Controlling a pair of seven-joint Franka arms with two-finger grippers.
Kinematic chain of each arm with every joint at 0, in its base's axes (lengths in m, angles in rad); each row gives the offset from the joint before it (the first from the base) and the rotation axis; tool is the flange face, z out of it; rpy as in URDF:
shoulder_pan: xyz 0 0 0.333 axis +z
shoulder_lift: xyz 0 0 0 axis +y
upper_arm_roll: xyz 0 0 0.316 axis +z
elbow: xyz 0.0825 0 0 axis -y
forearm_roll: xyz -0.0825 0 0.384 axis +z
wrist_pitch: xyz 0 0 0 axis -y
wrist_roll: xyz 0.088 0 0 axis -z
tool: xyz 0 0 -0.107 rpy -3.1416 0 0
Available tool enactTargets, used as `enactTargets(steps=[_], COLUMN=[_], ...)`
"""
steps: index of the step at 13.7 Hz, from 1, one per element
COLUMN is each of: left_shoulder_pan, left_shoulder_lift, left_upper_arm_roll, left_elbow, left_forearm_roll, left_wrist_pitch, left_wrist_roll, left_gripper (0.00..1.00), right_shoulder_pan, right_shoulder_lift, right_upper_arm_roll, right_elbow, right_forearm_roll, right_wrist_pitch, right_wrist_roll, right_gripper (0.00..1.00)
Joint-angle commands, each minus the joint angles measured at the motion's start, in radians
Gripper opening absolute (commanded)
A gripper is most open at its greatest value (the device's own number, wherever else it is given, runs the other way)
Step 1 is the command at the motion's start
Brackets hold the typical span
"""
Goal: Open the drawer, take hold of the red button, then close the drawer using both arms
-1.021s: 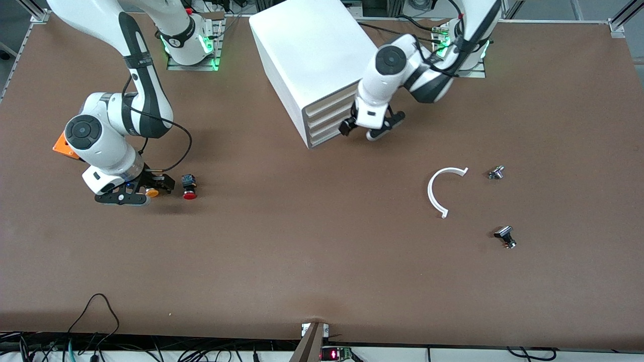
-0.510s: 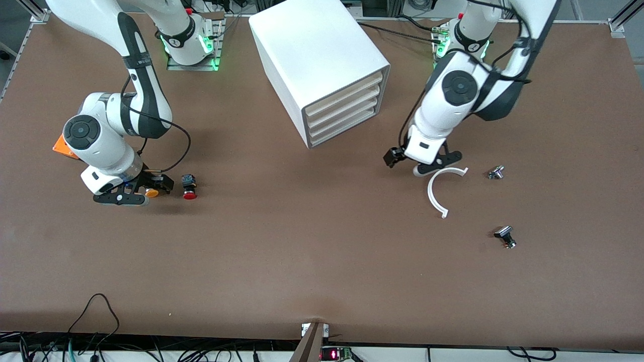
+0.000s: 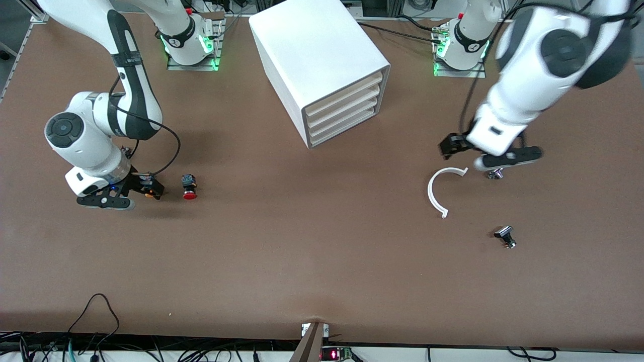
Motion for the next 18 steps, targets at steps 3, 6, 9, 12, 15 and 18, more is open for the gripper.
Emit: enactTargets(steps=[3,6,9,12,15,18], left_shoulder_pan=[-0.005,-0.005,-0.005,0.005,0.019,0.019], left_shoulder_lift=[-0.069,-0.06,-0.051,-0.051,-0.049,-0.051], left_upper_arm_roll=[0.078,0.078,0.078,0.08,0.078,0.077], left_elbow=[0.001,0.018,0.021,0.021,0.022,0.024], left_forearm_roll=[0.012,0.014,0.015,0.015,0.015,0.015], left_wrist_pitch=[-0.073,-0.093,-0.104,-0.133,-0.139,-0.141], left_wrist_roll=[0.104,0.104,0.101,0.099,0.107,0.108], left_gripper=[1.0,1.0,1.0,1.0,1.0,1.0], right_shoulder_pan=[-0.049,-0.147,-0.354,-0.421,-0.421,-0.421], right_shoulder_lift=[-0.074,-0.094,-0.102,-0.137,-0.185,-0.18], right_upper_arm_roll=[0.026,0.104,0.297,0.345,0.33,0.267], right_elbow=[0.076,0.198,0.327,0.384,0.404,0.481], right_forearm_roll=[0.008,0.008,0.004,-0.009,-0.01,-0.009], right_wrist_pitch=[-0.188,-0.375,-0.556,-0.662,-0.76,-0.859], right_wrist_roll=[-0.004,-0.004,-0.003,-0.009,-0.003,-0.019], right_gripper=[1.0,1.0,1.0,1.0,1.0,1.0])
